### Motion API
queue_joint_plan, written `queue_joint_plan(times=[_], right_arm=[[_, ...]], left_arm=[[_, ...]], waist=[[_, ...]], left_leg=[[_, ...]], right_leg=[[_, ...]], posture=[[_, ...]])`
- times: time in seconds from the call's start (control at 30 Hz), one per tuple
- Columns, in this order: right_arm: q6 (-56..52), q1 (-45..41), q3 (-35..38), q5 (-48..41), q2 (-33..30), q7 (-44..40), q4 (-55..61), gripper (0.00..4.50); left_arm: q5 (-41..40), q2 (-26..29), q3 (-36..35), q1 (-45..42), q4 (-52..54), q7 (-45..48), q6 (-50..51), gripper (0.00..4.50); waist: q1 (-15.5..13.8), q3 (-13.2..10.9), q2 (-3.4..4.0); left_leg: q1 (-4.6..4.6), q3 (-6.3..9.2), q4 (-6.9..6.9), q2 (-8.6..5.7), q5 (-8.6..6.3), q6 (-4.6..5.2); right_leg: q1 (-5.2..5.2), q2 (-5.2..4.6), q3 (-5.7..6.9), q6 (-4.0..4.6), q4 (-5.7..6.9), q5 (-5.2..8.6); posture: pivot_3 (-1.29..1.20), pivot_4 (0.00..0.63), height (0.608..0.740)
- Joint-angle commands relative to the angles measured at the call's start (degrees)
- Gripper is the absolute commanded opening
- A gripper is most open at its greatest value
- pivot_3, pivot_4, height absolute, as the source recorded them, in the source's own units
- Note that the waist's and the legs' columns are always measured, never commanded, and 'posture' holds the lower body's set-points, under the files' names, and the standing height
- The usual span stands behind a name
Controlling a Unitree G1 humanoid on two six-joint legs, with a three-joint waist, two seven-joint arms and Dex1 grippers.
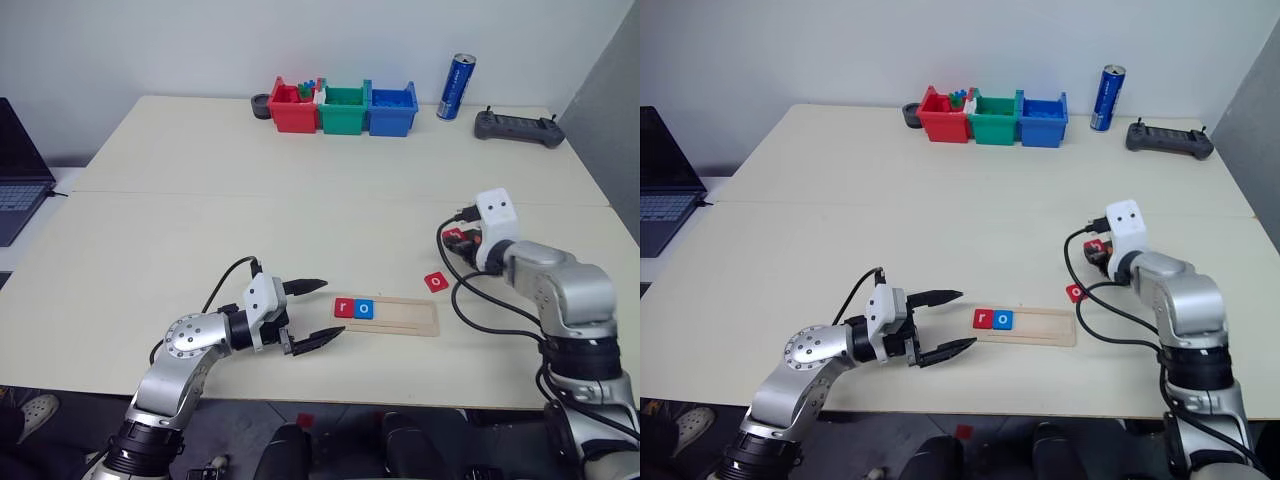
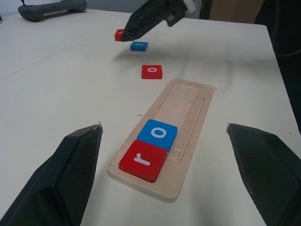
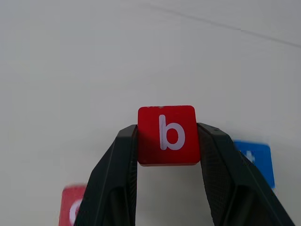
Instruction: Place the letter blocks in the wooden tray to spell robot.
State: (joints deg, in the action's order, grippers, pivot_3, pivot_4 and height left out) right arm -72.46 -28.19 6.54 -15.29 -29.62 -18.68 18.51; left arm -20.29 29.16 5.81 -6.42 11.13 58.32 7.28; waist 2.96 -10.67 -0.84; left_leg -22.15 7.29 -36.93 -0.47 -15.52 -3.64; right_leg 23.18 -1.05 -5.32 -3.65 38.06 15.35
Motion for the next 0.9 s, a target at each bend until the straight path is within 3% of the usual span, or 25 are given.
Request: queue_joint_plan(times=[0.03, 0.37, 0.9], right_arm=[[-6.2, 2.7, 5.3, -1.5, -1.9, 0.2, 8.6, 1.45], [-19.8, 12.6, 11.2, -2.3, 3.9, 2.4, 23.9, 1.45], [-20.0, 20.9, 10.8, -0.7, 11.9, 6.3, 27.5, 1.45]], left_arm=[[-1.1, 0.3, -0.2, 0.3, 1.6, 0.7, -0.9, 4.5], [-1.0, 0.3, 0.0, 0.1, 1.1, 1.7, -0.9, 4.5], [-1.0, 0.4, 0.0, 0.0, 1.2, 2.7, -0.7, 4.5]], waist=[[-0.1, 0.0, 0.0], [0.0, 0.0, 0.01], [0.0, 0.0, 0.0]], left_leg=[[0.0, 0.0, 0.0, 0.0, 0.0, 0.0], [0.04, -0.05, -0.01, 0.03, 0.0, 0.0], [0.09, -0.09, -0.01, 0.03, 0.0, 0.0]], right_leg=[[0.0, 0.0, 0.0, 0.0, 0.01, 0.0], [0.0, 0.02, -0.03, 0.0, 0.03, 0.0], [-0.02, 0.02, -0.05, -0.01, 0.02, 0.0]], posture=[[0.0, 0.15, 0.74], [0.0, 0.15, 0.74], [0.0, 0.15, 0.74]])
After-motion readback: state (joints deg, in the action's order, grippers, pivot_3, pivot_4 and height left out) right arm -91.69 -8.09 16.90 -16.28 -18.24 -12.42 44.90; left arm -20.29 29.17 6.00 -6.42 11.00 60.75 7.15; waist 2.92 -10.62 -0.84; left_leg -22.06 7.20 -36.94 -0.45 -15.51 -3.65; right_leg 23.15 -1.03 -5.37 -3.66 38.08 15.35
